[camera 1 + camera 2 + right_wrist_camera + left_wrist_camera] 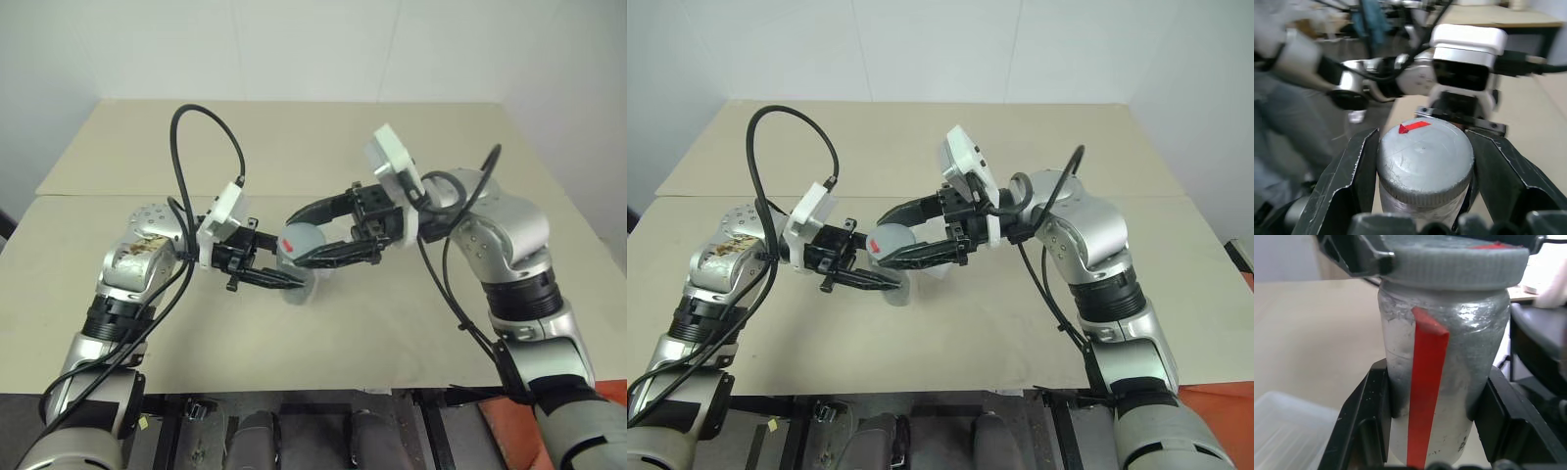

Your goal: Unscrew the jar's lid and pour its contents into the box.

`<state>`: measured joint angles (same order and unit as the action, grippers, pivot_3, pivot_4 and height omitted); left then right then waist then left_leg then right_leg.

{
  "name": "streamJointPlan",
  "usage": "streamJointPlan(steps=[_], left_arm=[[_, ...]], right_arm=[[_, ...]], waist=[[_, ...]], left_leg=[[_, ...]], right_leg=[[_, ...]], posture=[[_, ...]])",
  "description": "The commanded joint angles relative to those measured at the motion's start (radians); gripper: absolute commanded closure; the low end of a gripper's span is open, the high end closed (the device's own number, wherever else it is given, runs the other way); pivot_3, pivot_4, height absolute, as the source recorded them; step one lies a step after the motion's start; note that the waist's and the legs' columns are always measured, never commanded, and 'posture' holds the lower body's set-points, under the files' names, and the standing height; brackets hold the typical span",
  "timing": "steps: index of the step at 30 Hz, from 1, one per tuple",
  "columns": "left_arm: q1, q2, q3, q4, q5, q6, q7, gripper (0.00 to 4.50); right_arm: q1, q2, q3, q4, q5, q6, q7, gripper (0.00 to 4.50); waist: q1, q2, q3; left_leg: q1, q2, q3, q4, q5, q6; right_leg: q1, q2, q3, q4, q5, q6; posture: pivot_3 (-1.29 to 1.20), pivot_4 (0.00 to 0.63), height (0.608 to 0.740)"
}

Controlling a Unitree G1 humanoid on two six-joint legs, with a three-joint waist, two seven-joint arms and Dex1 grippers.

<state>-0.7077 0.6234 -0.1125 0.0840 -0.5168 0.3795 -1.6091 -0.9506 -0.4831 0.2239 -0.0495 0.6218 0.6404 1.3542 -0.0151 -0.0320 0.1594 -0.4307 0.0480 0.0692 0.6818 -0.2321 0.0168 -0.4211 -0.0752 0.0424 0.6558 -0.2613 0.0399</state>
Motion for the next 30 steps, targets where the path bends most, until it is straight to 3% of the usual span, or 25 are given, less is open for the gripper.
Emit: streamJointPlan(steps=[1, 5, 7, 11, 19, 24, 30], left_arm=[[-0.038, 0.001, 0.021, -0.021, -0.033, 0.019, 0.003, 2.54], [-0.033, -0.003, 0.026, -0.023, -0.030, 0.017, 0.014, 2.54], [-0.028, -0.001, 0.028, -0.021, -0.028, 0.017, 0.018, 2.54], [-0.019, 0.005, 0.037, -0.023, -0.028, 0.020, 0.025, 2.54], [0.013, 0.040, 0.068, -0.018, -0.019, 0.022, 0.065, 2.54], [0.068, 0.037, 0.117, -0.025, 0.051, -0.009, 0.256, 2.54], [0.108, -0.021, 0.166, -0.104, 0.060, 0.049, 0.505, 2.54]], right_arm=[[-0.032, 0.032, 0.048, 0.008, -0.014, -0.056, 0.092, 1.74], [-0.036, 0.065, 0.036, 0.035, -0.051, -0.085, 0.064, 1.74], [-0.034, 0.075, 0.013, 0.037, -0.050, -0.067, 0.030, 1.02], [-0.028, 0.066, -0.011, 0.026, -0.058, -0.048, -0.008, 0.05], [0.029, 0.021, -0.111, -0.049, -0.024, -0.013, -0.130, 0.05], [0.106, 0.029, -0.221, -0.173, -0.016, 0.052, -0.369, 0.05], [0.121, 0.088, -0.251, -0.317, -0.023, 0.217, -0.686, 0.05]], waist=[[0.001, 0.000, 0.000], [0.001, 0.000, 0.000], [0.001, 0.000, 0.000], [0.001, 0.000, 0.000], [0.004, 0.000, 0.000], [0.001, 0.000, 0.000], [0.002, 0.000, 0.000]], left_leg=[[0.000, 0.000, 0.000, 0.000, 0.000, 0.000], [0.000, 0.000, 0.000, 0.000, 0.000, 0.000], [0.000, 0.000, 0.000, 0.000, 0.000, 0.000], [0.000, 0.000, 0.000, 0.000, 0.000, 0.000], [0.000, 0.000, 0.000, 0.000, 0.000, 0.000], [0.000, 0.000, -0.002, 0.000, 0.000, 0.000], [0.000, 0.000, -0.005, 0.000, 0.000, 0.000]], right_leg=[[0.000, 0.000, 0.000, 0.000, 0.000, 0.000], [0.000, 0.000, 0.000, 0.001, 0.000, 0.000], [0.000, 0.000, 0.000, 0.002, 0.000, 0.000], [-0.001, 0.000, 0.000, 0.002, 0.000, 0.000], [0.000, -0.001, 0.000, 0.003, 0.000, 0.000], [-0.001, 0.000, 0.000, 0.003, 0.000, 0.000], [-0.001, -0.001, 0.000, 0.004, 0.000, 0.000]], posture=[[0.00, 0.150, 0.740], [0.00, 0.150, 0.740], [0.00, 0.150, 0.740], [0.00, 0.150, 0.740], [0.00, 0.150, 0.740], [0.00, 0.150, 0.740], [0.00, 0.150, 0.740]])
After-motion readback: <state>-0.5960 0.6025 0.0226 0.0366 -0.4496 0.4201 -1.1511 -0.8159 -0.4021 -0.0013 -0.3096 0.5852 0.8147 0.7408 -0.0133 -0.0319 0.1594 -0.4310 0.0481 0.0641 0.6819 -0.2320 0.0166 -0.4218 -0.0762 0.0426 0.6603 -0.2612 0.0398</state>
